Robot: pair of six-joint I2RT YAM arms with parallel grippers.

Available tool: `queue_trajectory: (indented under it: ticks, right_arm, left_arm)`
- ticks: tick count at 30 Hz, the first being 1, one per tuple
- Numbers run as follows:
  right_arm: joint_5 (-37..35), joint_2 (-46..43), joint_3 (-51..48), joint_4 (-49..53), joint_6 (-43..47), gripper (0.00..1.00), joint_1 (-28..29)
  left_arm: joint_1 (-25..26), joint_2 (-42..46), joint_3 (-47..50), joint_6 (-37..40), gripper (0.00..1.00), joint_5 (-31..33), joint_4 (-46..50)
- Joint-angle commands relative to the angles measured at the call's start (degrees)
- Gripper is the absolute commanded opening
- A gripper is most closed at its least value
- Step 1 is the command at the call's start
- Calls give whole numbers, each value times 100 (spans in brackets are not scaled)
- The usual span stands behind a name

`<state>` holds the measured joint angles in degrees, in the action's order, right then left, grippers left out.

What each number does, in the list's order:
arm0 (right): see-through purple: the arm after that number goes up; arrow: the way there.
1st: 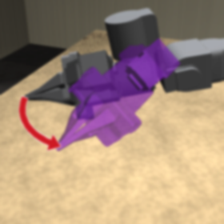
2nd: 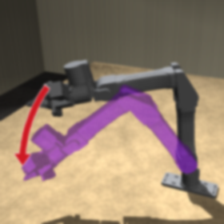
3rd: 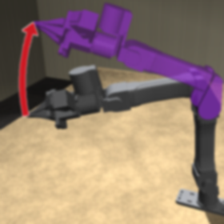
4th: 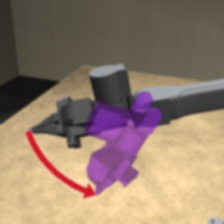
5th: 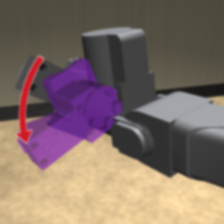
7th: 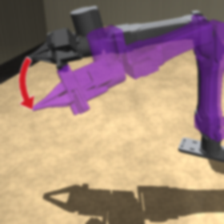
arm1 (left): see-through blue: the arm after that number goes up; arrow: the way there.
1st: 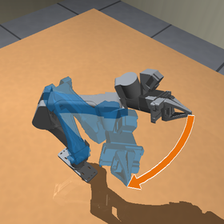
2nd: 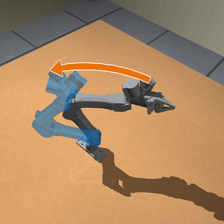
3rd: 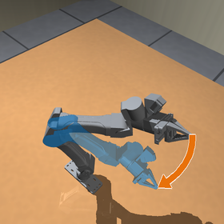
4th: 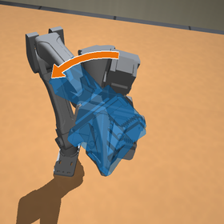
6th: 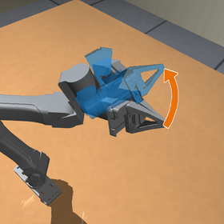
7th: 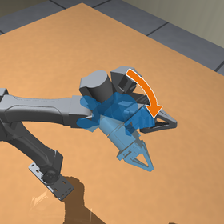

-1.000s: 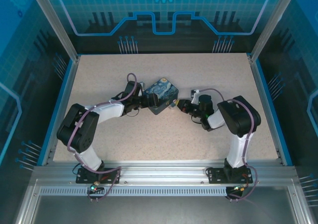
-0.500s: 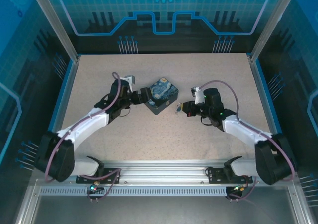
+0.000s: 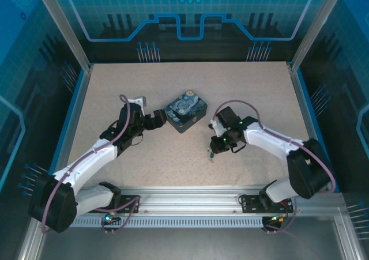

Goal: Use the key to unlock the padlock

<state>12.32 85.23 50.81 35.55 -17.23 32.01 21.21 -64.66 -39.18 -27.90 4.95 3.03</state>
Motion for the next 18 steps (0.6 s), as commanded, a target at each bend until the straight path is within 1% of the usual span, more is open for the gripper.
queue_trajectory:
  ticks: [1, 2, 3, 4, 5, 6, 9, 14, 17, 18]
  right_arm:
    - [-19, 281, 329, 219, 98, 0, 119]
    - [-30, 351, 369, 186, 90, 0, 128]
    - [-45, 405, 386, 144, 81, 2, 126]
    - [-60, 424, 406, 121, 71, 10, 130]
    - [-78, 409, 397, 76, 63, 15, 130]
    - [-108, 353, 376, 23, 58, 22, 130]
    - [-176, 28, 264, -138, 23, 36, 110]
    - [-453, -795, 60, -215, 22, 46, -119]
    - [-795, -1375, -9, -288, 102, 51, -418]
    - [-936, -1571, -189, -344, 144, 53, -535]
  left_arm:
    - [-47, 114, 68, 140, 99, 112, 140]
    - [-47, 121, 75, 141, 99, 112, 138]
    - [-47, 120, 76, 147, 99, 112, 134]
    - [-47, 116, 77, 158, 99, 117, 129]
    - [-47, 120, 76, 175, 99, 120, 135]
    - [-56, 119, 77, 185, 99, 127, 143]
    - [-73, 131, 86, 202, 99, 138, 146]
    - [-113, 300, 154, 255, 99, 198, 120]
    - [-159, 469, 216, 393, 99, 429, 146]
    - [-185, 538, 241, 452, 99, 566, 154]
